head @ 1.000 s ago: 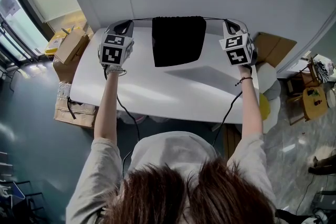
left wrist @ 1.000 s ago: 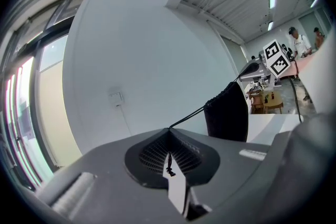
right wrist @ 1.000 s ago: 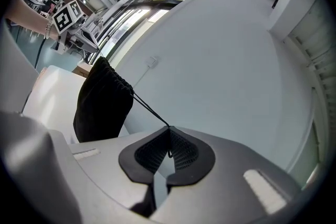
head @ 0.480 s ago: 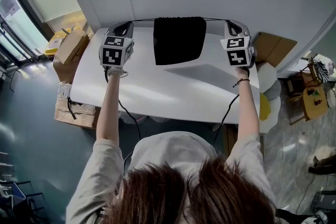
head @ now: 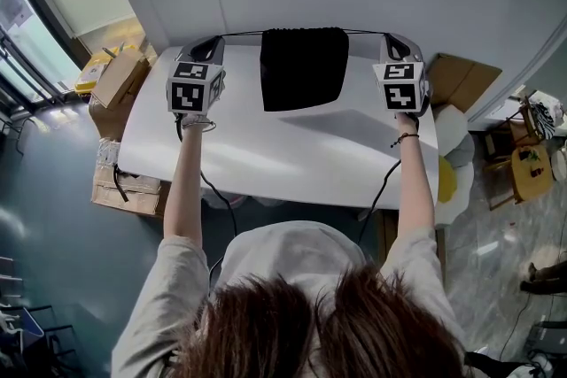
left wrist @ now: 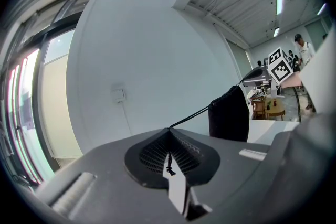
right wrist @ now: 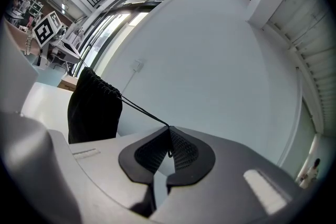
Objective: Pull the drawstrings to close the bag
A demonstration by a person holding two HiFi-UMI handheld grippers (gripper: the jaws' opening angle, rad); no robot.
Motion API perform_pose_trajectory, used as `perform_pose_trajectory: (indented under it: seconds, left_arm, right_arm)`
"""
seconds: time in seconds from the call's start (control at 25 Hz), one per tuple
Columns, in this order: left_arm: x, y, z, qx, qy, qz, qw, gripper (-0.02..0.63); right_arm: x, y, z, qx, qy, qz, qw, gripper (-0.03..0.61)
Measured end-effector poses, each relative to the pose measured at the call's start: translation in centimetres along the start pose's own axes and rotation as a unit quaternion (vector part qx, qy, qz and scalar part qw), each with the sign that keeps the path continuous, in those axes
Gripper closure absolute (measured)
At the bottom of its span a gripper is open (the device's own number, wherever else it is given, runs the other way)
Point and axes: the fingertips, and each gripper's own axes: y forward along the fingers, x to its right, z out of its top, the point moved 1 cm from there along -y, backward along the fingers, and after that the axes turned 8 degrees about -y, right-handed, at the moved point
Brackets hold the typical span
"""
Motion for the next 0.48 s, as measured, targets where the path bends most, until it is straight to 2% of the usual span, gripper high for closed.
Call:
perform_pose_trajectory:
  seconds: [0.48]
  left_arm:
    - [-0.24,0.05,0.09,0.006,-0.012,-0.001,0.9999,0.612]
  right_arm:
    - [0.59,-0.08,-0.14,0.002,0.026,-0.006,1.0,0.566]
